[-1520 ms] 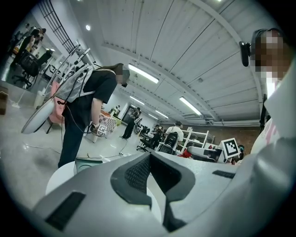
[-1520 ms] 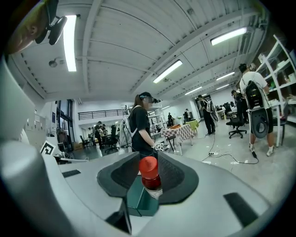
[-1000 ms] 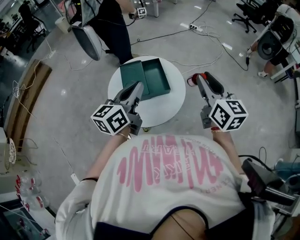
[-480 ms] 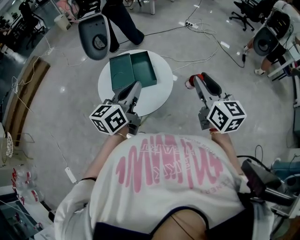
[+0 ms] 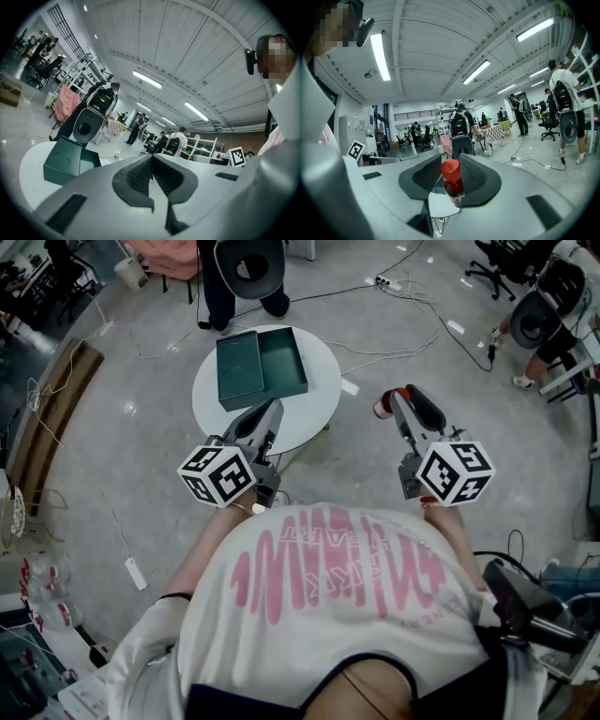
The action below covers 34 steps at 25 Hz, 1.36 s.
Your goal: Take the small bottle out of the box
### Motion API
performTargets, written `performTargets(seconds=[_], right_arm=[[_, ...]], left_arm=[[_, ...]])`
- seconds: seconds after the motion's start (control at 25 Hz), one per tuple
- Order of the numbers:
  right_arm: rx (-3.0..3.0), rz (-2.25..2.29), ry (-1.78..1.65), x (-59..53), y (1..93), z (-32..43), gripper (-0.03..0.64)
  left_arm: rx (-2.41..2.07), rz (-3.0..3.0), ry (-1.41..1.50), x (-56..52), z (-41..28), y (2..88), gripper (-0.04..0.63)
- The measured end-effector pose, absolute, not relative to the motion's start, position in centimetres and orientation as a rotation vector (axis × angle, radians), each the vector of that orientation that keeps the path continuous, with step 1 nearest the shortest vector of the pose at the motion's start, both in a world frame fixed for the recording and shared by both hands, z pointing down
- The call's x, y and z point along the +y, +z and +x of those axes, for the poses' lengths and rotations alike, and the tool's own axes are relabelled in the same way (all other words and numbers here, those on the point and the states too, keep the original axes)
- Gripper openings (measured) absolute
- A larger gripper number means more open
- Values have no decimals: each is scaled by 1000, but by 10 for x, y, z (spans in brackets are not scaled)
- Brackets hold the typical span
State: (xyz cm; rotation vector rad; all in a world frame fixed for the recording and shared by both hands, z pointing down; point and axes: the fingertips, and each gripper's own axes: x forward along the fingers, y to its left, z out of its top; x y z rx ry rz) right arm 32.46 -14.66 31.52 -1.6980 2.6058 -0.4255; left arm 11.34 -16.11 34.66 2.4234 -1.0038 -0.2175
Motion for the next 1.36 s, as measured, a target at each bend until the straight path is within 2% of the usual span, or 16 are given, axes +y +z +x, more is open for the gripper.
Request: performTargets(seconds=[1.36], right_arm=[[2689,-1642,-502,-135,339,325,123]], left_arm=[[-1112,2325,-212,-134,98,366,8]])
